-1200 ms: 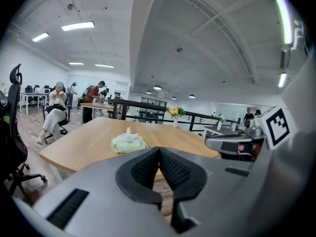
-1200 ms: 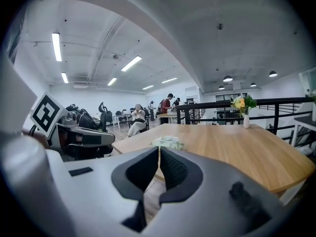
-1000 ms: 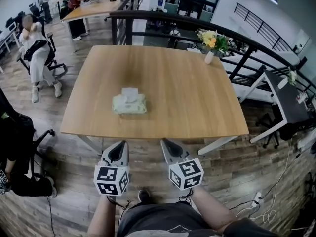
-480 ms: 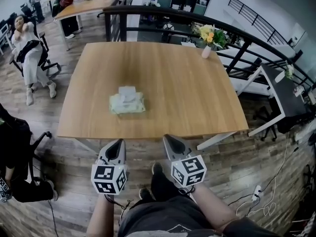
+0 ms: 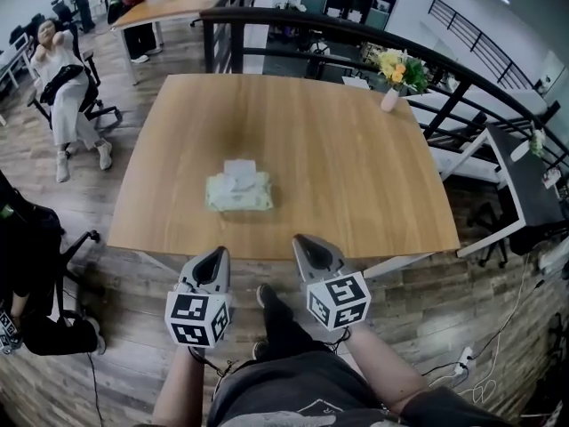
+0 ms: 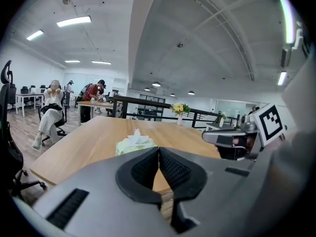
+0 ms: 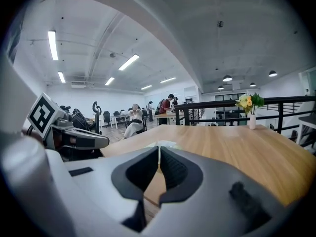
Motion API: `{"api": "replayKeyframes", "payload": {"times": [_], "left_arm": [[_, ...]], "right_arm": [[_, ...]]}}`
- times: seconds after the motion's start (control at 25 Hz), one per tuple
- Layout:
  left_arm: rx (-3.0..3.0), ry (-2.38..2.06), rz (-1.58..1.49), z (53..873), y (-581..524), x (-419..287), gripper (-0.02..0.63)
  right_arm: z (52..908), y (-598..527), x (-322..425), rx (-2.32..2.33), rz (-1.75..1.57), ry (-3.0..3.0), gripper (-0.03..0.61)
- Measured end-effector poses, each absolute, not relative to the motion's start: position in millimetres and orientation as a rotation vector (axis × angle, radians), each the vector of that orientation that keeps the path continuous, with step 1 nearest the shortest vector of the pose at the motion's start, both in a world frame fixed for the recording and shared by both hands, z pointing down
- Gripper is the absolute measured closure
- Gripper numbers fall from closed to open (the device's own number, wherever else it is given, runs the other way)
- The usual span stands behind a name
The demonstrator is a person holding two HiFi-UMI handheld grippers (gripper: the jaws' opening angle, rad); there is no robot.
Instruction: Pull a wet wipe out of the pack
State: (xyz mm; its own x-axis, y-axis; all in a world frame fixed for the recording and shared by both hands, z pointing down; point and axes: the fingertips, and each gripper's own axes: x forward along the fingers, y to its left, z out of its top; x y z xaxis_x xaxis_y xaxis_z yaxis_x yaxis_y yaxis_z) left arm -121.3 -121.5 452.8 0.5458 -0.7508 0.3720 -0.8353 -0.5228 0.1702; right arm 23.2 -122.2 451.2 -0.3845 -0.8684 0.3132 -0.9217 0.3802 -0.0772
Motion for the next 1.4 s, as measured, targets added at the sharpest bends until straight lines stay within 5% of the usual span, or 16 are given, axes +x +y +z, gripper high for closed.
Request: {"api": "replayKeyframes", "payload": {"times": [1.2,1.4], "left_arm": [[2.339,-1.348,0.523,504.3,-285.5,-87.9,0.595],[2.317,-1.338,0.553,515.5,-299.2,-85.2,0.489]], "right_arm": [[512.0,-302.3,8.0,1.269,0.517,-2.429,0.552],[519.5,-314.6,6.4,1.252,0.525,-2.424,0.552]]}}
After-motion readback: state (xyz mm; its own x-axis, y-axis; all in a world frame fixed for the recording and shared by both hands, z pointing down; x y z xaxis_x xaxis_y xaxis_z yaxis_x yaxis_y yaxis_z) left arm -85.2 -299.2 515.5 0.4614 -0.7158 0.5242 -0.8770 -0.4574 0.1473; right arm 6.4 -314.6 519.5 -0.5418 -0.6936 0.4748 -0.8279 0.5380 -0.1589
